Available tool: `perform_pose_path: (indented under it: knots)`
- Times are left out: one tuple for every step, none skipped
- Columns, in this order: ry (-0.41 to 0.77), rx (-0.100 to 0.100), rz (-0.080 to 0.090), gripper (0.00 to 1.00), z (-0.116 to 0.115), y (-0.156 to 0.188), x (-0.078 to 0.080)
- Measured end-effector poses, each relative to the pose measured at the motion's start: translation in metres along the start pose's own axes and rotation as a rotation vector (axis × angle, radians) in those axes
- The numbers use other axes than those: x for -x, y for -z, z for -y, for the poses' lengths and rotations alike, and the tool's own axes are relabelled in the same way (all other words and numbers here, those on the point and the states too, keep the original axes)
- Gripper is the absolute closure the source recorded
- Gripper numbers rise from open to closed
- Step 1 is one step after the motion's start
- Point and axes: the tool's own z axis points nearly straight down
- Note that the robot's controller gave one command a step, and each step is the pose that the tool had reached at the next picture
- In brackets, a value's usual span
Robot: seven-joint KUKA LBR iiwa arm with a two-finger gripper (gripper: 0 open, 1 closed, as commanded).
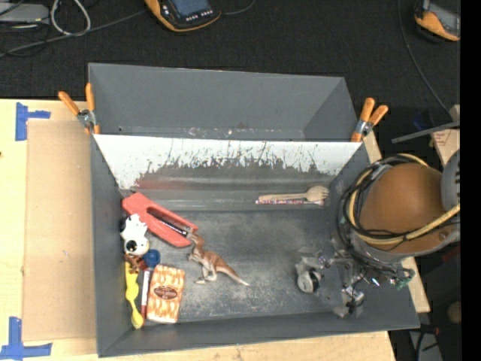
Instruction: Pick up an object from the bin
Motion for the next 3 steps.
perform_pose_path:
  knots:
    - [-0.017,-0.012,0.017,0.00,0.014,-0.031,0.000]
    - [-0.118,-0.003,0.008,1.00,0.000,-0.032,0.013]
    - [-0.116,-0.003,0.007,1.00,0.000,-0.032,0.013]
